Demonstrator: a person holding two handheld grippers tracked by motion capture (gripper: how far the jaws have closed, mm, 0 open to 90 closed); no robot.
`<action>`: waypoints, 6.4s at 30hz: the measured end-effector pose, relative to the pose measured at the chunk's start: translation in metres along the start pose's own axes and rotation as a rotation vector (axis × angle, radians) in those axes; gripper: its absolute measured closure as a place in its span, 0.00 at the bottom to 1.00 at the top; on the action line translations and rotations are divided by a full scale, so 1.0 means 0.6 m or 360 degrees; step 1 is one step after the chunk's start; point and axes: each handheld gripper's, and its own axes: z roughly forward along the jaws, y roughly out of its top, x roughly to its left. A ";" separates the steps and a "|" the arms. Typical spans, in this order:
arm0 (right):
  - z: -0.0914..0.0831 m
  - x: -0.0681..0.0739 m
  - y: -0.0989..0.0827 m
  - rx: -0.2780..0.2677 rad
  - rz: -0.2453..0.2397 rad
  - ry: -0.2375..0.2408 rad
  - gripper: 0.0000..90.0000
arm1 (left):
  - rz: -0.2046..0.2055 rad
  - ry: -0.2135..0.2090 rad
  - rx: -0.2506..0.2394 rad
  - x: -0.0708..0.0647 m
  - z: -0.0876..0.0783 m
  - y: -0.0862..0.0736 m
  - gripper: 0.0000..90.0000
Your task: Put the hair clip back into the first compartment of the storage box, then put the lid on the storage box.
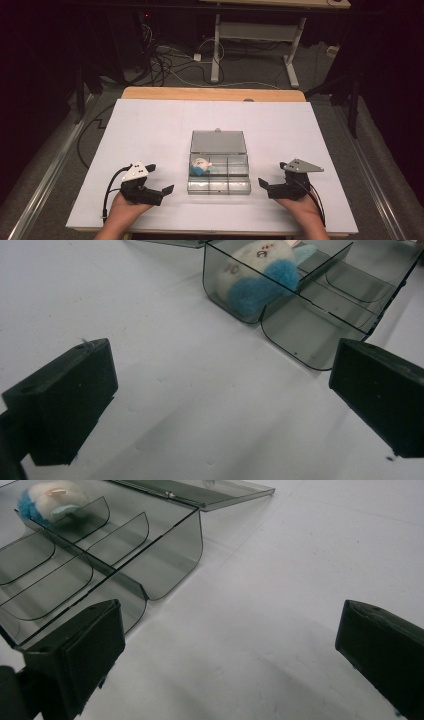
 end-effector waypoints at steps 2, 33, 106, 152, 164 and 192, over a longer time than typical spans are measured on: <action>0.004 -0.003 0.005 -0.0013 -0.0015 0.0001 0.00 | -0.0019 -0.0010 -0.0003 0.001 0.000 0.001 0.00; 0.048 -0.013 0.054 -0.0019 -0.0002 0.0023 0.00 | -0.0134 -0.0006 -0.0039 0.039 0.047 0.059 0.00; 0.208 -0.022 0.131 0.0200 0.0513 0.0307 0.19 | -0.0331 -0.0180 0.0104 0.084 0.205 0.149 0.12; 0.137 0.000 0.139 -0.0082 0.0224 0.0100 0.67 | -0.0157 -0.0142 0.0030 0.063 0.160 0.166 0.61; 0.115 0.006 0.138 -0.0097 0.0144 0.0069 0.78 | -0.0092 -0.0117 -0.0043 0.054 0.141 0.162 0.75; 0.067 0.027 0.094 -0.0097 -0.0009 0.0068 1.00 | 0.0045 -0.0079 -0.0091 0.029 0.112 0.155 0.83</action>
